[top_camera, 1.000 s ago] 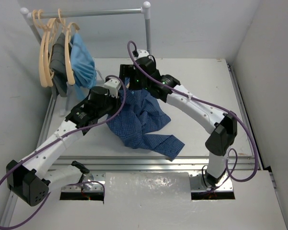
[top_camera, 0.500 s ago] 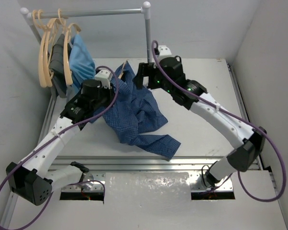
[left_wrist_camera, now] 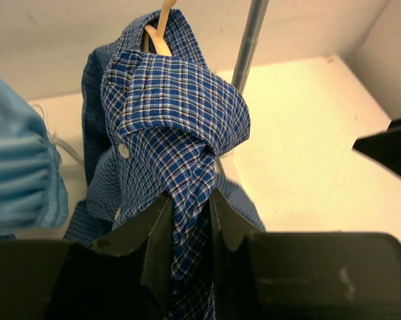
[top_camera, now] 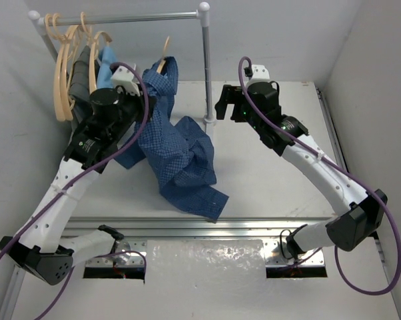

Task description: Place the shirt on the hanger

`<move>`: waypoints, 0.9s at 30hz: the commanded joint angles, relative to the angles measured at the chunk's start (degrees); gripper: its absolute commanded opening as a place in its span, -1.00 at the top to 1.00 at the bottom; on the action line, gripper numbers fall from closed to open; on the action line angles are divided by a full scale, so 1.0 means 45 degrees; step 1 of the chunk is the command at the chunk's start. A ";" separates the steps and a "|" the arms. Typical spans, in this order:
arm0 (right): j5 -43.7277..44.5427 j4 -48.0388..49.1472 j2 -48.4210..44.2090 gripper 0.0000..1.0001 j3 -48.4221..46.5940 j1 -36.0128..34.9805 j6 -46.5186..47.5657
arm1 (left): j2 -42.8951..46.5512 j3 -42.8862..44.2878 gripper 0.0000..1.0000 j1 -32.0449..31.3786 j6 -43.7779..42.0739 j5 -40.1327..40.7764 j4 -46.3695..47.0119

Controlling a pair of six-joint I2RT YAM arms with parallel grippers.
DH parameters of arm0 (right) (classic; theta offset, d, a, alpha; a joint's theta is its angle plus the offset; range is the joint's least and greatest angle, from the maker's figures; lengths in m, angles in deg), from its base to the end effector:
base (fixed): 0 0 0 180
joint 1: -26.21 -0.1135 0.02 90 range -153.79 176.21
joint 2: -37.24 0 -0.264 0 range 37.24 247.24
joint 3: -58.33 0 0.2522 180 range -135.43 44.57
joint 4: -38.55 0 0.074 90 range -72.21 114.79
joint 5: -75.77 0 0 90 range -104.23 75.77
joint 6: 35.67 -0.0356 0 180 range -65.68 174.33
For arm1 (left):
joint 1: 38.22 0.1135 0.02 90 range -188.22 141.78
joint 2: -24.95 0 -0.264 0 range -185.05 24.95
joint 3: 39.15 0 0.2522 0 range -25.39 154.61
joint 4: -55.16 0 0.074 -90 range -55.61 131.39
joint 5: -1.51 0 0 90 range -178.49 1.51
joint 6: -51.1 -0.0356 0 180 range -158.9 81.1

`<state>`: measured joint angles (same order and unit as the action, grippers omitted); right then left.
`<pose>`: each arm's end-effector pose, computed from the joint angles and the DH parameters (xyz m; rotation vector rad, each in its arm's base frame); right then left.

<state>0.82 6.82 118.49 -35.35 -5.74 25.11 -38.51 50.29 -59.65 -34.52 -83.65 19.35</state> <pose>0.2836 0.1659 0.3929 0.1338 1.9192 0.4735 0.2214 -0.0837 0.4415 0.1976 1.7374 -0.2565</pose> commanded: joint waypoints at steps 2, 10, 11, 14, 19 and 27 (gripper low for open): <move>0.0366 0.0792 -0.0478 -0.98 0.0006 0.0126 0.0417 | -0.0018 0.1228 1.00 0.0133 -0.0114 0.0115 0.1344; 0.0367 0.0909 -0.0478 -0.98 0.0123 0.0185 0.0456 | -0.0077 0.2185 1.00 0.0133 -0.0406 -0.0060 0.1519; 0.0367 0.0909 -0.0478 -0.98 0.0123 0.0185 0.0456 | -0.0116 0.2341 1.00 0.0133 -0.0446 -0.0022 0.1577; 0.0386 0.0909 -0.0459 -0.98 0.0143 0.0165 0.0515 | -0.0194 0.2615 1.00 0.0133 -0.0700 0.0174 0.1928; 0.0425 0.1006 -0.0420 -0.98 0.0123 0.0185 0.0613 | -0.0350 0.3064 1.00 0.0133 -0.0896 0.0194 0.2320; 0.0328 0.1046 -0.0361 -0.98 0.0123 0.0224 0.0613 | -0.0584 0.3533 1.00 0.0133 -0.1402 0.0291 0.2612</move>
<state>1.84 8.72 118.16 -34.94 -5.02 27.26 -41.44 62.53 -59.52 -38.04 -83.21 22.54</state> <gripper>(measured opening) 0.986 0.204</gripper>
